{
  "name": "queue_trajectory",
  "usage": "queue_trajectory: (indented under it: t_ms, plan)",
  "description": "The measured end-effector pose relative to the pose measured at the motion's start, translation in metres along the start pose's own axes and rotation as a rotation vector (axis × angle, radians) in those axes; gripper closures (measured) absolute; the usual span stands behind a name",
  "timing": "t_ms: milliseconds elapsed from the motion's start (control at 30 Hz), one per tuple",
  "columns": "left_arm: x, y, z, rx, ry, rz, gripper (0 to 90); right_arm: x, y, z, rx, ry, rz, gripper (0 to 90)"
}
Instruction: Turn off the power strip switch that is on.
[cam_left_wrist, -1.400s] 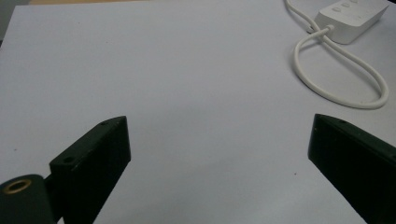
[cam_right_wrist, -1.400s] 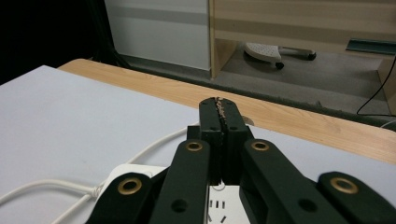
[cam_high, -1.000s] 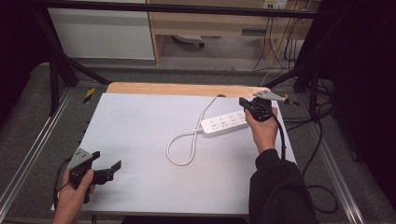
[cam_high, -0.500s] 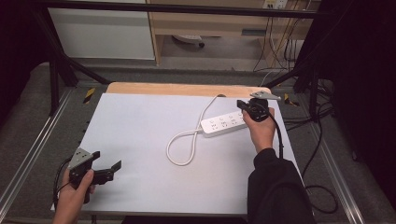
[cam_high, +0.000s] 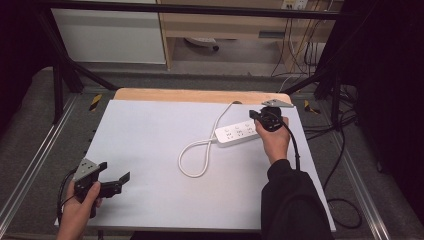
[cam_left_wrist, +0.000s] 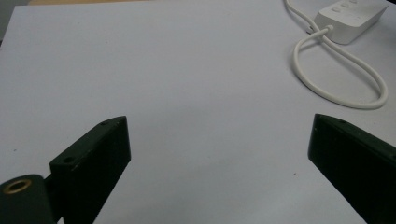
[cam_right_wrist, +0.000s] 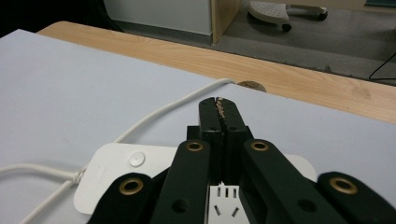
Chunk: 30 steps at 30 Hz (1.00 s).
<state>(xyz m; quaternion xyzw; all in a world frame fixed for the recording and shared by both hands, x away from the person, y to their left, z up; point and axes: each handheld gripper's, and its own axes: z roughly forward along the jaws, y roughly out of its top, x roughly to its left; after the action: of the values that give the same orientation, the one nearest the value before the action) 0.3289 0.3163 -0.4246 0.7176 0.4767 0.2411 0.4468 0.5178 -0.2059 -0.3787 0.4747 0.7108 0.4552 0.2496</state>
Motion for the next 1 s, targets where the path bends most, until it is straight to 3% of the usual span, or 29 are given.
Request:
queue_trajectory:
  t_ms: [433,1000]
  plan:
    - [0.000,0.000,0.000,0.002,-0.001,-0.003,5.6,0.016,-0.009,0.020,0.050,0.013,-0.031,90.0]
    - [0.000,0.000,0.000,0.000,-0.002,-0.001,5.6,0.021,-0.023,0.039,0.085,-0.014,-0.023,90.0]
